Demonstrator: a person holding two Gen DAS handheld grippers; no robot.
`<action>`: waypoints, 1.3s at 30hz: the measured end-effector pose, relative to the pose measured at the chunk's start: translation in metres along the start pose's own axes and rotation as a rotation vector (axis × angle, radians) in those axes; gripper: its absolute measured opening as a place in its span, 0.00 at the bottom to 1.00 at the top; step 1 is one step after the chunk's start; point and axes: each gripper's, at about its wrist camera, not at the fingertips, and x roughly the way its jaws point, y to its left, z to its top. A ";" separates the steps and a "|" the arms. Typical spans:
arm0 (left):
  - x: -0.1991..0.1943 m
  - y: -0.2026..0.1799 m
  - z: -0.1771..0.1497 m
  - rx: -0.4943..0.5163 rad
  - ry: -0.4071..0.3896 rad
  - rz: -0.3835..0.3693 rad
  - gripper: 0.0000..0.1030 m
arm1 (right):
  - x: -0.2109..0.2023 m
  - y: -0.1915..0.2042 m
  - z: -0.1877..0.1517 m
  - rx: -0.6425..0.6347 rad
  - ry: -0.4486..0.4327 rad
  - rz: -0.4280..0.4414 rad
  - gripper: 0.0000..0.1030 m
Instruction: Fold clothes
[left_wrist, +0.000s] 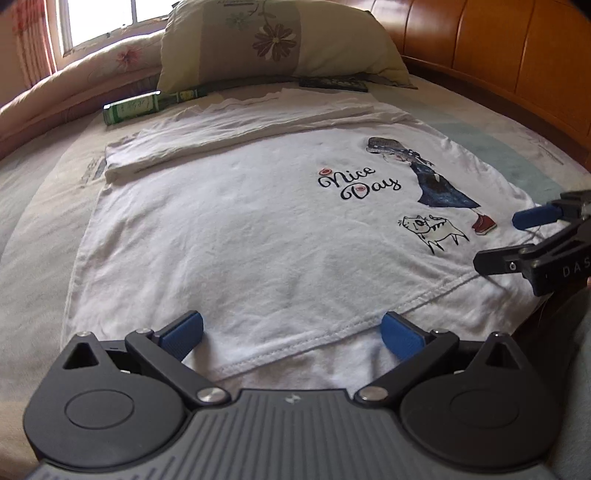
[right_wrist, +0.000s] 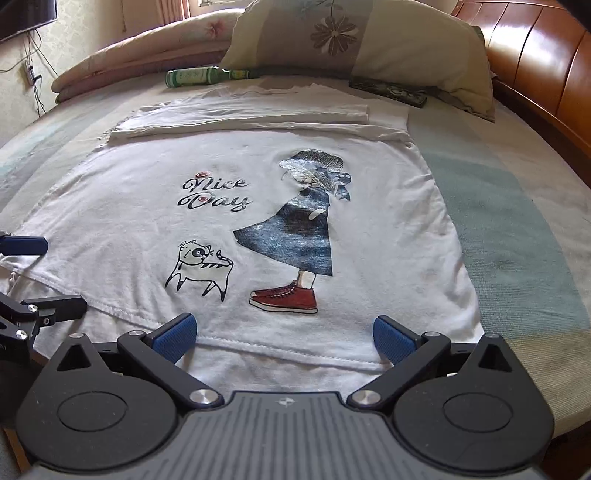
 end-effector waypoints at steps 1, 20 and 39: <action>-0.001 0.000 -0.001 0.009 -0.004 0.003 0.99 | -0.001 -0.001 -0.002 0.000 -0.006 0.006 1.00; -0.021 -0.010 -0.017 0.076 -0.015 0.037 0.99 | -0.016 0.009 -0.004 -0.094 0.009 -0.038 1.00; -0.038 -0.067 -0.044 0.619 -0.160 0.050 0.99 | -0.036 0.103 -0.049 -0.873 -0.240 -0.194 1.00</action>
